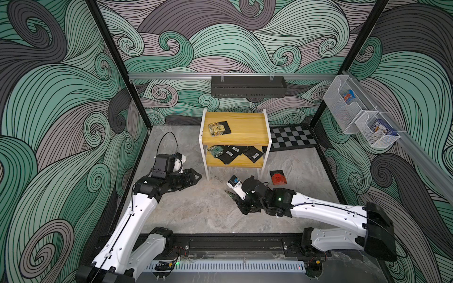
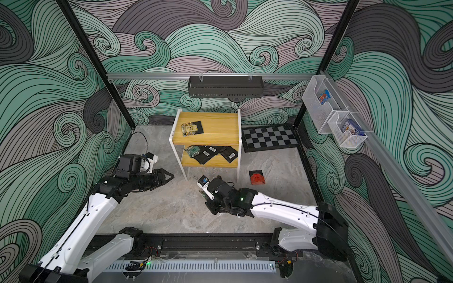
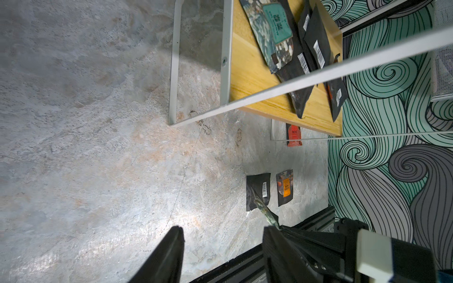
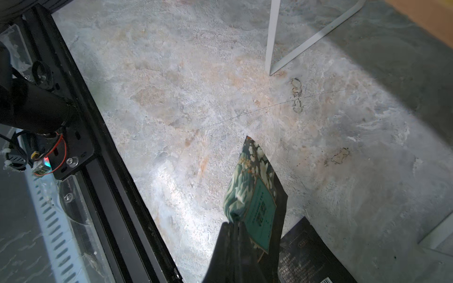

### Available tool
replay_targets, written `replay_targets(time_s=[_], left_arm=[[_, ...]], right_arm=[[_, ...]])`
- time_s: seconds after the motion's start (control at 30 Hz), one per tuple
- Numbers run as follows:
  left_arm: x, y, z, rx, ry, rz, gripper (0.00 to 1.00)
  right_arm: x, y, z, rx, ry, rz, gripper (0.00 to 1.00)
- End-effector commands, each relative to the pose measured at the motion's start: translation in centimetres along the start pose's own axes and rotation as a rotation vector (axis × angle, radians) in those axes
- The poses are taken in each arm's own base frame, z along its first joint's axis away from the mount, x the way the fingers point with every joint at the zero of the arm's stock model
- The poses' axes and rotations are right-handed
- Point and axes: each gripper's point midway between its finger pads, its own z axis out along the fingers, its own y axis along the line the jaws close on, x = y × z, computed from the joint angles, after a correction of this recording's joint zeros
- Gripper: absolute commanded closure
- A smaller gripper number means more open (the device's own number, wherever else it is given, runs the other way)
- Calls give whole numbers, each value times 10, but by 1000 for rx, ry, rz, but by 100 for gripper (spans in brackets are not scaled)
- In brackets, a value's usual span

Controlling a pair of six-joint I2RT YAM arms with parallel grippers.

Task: Remove the tea bags from the shelf
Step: Place the tea bag at the center of the board.

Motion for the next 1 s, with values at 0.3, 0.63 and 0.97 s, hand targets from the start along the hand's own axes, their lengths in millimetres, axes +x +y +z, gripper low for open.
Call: replay_targets(time_s=[0.3, 0.63, 0.97], left_arm=[[-1, 4, -3, -30, -14, 24, 45], [-1, 7, -2, -50, -9, 29, 45], [-4, 8, -3, -62, -13, 34, 45]], right_arm=[[4, 13, 53, -44, 25, 2, 100], [20, 23, 81, -80, 89, 10, 100], [22, 28, 90, -100, 117, -1, 97]])
